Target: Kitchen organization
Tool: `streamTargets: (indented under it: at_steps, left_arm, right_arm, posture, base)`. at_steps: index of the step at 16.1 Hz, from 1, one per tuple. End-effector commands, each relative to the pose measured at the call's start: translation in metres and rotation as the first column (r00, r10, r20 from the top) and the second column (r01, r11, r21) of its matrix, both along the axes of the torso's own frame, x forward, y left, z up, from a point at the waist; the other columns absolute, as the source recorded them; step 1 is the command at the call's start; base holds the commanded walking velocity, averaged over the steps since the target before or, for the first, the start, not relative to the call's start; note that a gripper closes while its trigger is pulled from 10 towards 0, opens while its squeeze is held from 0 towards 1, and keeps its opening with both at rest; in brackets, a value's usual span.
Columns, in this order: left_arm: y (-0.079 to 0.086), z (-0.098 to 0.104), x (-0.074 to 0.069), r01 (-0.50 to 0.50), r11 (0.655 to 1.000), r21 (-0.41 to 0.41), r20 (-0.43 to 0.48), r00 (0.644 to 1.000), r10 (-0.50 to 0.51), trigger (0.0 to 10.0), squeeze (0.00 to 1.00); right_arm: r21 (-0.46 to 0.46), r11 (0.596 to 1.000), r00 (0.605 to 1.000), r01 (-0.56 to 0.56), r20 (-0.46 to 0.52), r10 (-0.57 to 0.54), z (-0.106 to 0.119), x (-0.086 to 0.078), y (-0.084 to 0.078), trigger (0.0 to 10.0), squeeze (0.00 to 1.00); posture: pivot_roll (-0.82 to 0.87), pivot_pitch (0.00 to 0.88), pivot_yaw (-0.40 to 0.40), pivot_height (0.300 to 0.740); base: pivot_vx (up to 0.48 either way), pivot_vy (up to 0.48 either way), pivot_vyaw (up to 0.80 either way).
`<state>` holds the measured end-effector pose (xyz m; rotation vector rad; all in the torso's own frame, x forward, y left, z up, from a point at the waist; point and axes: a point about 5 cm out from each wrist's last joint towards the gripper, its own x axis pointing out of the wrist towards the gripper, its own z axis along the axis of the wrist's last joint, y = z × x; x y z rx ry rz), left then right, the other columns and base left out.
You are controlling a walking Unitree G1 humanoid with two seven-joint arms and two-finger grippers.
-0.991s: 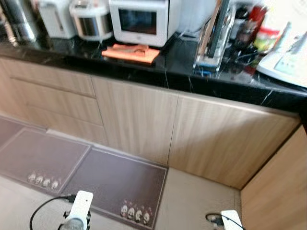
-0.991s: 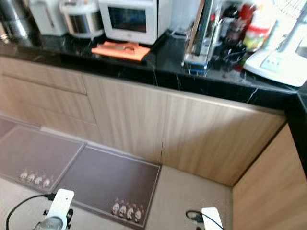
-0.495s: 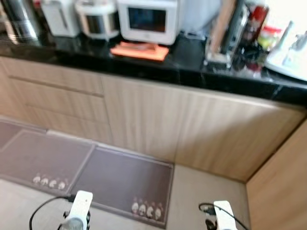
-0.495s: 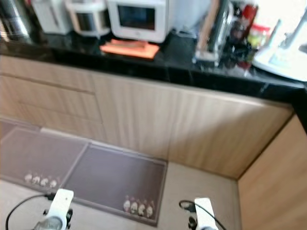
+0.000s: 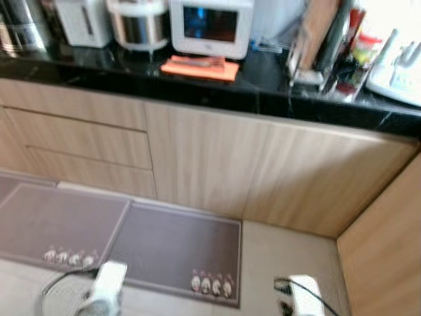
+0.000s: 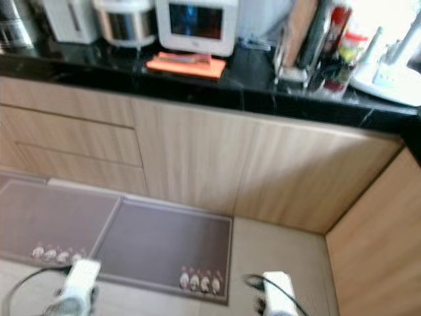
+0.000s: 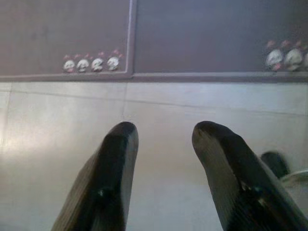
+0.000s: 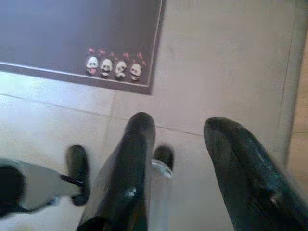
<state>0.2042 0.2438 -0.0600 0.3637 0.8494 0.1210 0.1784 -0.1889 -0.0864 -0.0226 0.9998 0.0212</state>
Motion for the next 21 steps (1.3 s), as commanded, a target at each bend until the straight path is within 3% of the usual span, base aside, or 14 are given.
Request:
streamTargets:
  at_steps: [1,21]
  left_arm:
    - [-0.0076,-0.0005,0.0033,0.006,1.000,-0.023,0.000,1.000,-0.006,10.0,0.00]
    - [-0.0080,-0.0001,0.0040,0.009,1.000,-0.022,0.003,1.000,-0.009,10.0,0.00]
  right_arm:
    - [-0.023,1.000,1.000,0.012,-0.002,-0.012,0.0014,0.0000,-0.0102,10.0,0.00]
    - [-0.016,1.000,1.000,0.023,0.003,-0.023,0.0003,-0.0029,-0.0101,10.0,0.00]
  posture:
    - [-0.02,0.000,-0.023,0.740]
    - [0.00,0.000,-0.022,0.740]
  base:
    - [0.000,0.424,-0.80]
    - [0.000,0.438,-0.12]
